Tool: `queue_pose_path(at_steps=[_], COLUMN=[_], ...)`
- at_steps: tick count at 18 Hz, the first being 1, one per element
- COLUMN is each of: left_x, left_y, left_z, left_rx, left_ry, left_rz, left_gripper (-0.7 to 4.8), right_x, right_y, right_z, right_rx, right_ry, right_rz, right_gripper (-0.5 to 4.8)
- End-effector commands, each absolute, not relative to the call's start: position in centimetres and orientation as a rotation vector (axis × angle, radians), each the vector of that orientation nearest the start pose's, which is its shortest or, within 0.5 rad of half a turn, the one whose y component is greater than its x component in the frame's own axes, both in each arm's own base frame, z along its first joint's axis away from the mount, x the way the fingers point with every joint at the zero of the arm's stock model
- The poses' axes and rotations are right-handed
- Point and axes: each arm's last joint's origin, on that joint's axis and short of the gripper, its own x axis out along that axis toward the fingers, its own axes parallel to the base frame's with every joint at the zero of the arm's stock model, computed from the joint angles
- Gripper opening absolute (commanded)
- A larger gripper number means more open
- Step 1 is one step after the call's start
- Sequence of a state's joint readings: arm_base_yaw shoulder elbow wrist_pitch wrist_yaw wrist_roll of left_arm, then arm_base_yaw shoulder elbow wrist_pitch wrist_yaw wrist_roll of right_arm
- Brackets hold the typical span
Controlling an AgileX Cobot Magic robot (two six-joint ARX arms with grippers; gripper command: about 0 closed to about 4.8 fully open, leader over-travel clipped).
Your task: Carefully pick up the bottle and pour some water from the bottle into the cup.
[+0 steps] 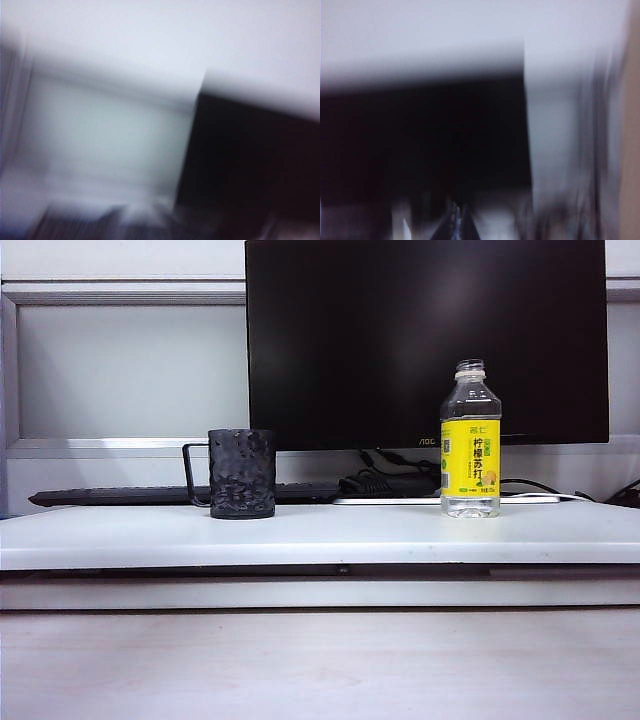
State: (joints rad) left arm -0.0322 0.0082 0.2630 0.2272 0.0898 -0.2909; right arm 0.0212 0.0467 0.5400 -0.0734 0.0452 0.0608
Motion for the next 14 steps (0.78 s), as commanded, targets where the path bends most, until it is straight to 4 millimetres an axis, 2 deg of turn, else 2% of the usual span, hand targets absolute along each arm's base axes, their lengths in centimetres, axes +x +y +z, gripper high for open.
queue_pose_path(at_steps=[1,2,3,4,5,6,8,11,14], left_x=[4.5,4.3,4.5,5.4,7.0,8.8,12.3,17.2,20.3], left_y=[-0.5,-0.5,-0.6,-0.8,-1.1,-1.4,-2.2,-4.6,-7.6], left_z=[31.6,32.7,34.3,35.4,36.3,36.8,36.7,34.5,32.1], left_rx=[-0.271,-0.26,-0.248,-0.237,-0.224,-0.257,-0.295,-0.323,-0.287], left_ry=[-0.486,-0.503,-0.497,-0.457,-0.39,-0.307,-0.177,-0.017,0.082], left_rz=[-0.223,-0.223,-0.243,-0.305,-0.393,-0.483,-0.625,-0.733,-0.799], left_gripper=[4.79,4.79,4.79,4.79,4.79,4.79,4.79,4.79,4.79], right_x=[3.4,4.3,5.5,7.3,9.4,11.4,15.0,19.9,23.9], right_y=[0.0,0.0,0.2,0.4,0.7,1.0,1.2,1.9,3.8], right_z=[38.2,39.9,41.6,43.3,44.4,44.8,43.9,40.4,37.1], right_rx=[0.056,0.051,0.042,0.028,0.015,0.01,0.021,-0.025,-0.071], right_ry=[-0.442,-0.429,-0.409,-0.38,-0.341,-0.283,-0.137,0.112,0.28], right_rz=[-0.009,0.011,0.057,0.128,0.212,0.273,0.338,0.428,0.508], right_gripper=[2.91,3.27,3.28,3.29,3.59,4.13,4.79,4.79,4.79])
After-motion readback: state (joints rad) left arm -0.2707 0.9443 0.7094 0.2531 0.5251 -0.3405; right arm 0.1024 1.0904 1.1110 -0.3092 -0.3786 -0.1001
